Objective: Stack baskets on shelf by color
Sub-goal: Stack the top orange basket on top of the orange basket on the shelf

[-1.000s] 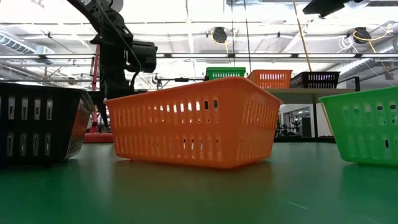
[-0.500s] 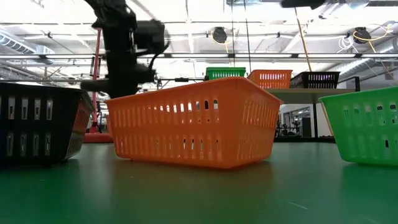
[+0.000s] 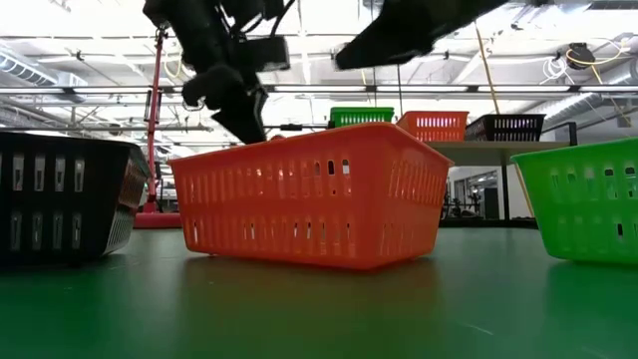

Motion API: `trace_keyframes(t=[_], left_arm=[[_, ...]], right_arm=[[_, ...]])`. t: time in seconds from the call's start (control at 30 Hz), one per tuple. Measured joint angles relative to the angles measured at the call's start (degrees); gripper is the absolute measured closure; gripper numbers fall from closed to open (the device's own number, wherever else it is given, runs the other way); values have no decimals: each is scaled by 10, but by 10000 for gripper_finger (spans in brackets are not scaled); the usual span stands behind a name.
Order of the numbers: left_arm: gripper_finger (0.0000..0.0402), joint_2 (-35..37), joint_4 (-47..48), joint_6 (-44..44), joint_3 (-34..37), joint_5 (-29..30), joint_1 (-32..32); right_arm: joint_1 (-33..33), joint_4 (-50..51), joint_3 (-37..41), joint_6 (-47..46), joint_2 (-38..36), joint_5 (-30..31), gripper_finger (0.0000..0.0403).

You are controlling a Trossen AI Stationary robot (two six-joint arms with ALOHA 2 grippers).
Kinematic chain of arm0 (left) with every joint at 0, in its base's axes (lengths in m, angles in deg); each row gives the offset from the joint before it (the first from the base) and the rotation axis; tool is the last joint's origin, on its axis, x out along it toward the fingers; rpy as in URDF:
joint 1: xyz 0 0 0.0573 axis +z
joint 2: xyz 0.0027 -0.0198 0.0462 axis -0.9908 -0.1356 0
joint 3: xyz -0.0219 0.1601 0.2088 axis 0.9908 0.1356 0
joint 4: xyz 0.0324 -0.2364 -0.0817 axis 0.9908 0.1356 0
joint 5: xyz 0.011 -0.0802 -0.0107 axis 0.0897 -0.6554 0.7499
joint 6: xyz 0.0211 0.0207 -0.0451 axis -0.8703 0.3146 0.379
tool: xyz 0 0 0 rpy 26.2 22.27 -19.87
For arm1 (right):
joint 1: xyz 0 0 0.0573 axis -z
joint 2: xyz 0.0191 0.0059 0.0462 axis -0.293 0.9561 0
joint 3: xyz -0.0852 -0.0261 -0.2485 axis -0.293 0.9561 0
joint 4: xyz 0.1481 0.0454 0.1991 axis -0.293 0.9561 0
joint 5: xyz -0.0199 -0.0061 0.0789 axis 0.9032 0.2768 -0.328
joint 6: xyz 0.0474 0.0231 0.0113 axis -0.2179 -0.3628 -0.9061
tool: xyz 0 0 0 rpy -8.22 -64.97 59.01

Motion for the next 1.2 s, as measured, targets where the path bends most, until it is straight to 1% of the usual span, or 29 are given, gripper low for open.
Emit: trace_keyframes(t=[0.07, 0.17, 0.27, 0.37, 0.5, 0.6, 0.67, 0.83, 0.93, 1.0, 1.07, 1.2], left_arm=[[386, -10, -28, 3, 0, -8, -10], [373, -22, -37, 6, 2, -9, -19], [372, -40, -59, 2, 2, -9, -22], [377, -60, -86, 7, 2, -9, -22], [374, -63, -103, 33, 2, -8, -22], [341, -58, -108, 41, 2, -8, -26], [308, -55, -125, 48, 2, -8, -28], [231, -48, -131, 75, 2, -9, -30], [203, -31, -115, 92, 2, -9, -30], [195, -13, -89, 99, 2, -9, -30], [195, 6, -52, 111, 2, -9, -30], [208, 44, 25, 139, 2, 1, -28]], right_arm=[[7, 12, -30, -7, 38, -17, 286], [9, 24, -68, -9, 92, -19, 269], [11, 32, -98, 0, 129, -18, 248], [16, 30, -109, 5, 150, -18, 228], [28, 47, -105, 8, 163, -19, 210], [36, 60, -99, 19, 162, -33, 207], [39, 77, -96, 27, 162, -33, 209], [44, 76, -90, 38, 161, -36, 219], [52, 66, -73, 38, 162, -50, 223], [58, 52, -62, 38, 162, -62, 226], [67, 29, -48, 44, 161, -78, 227], [81, -6, -26, 52, 162, -88, 228]])
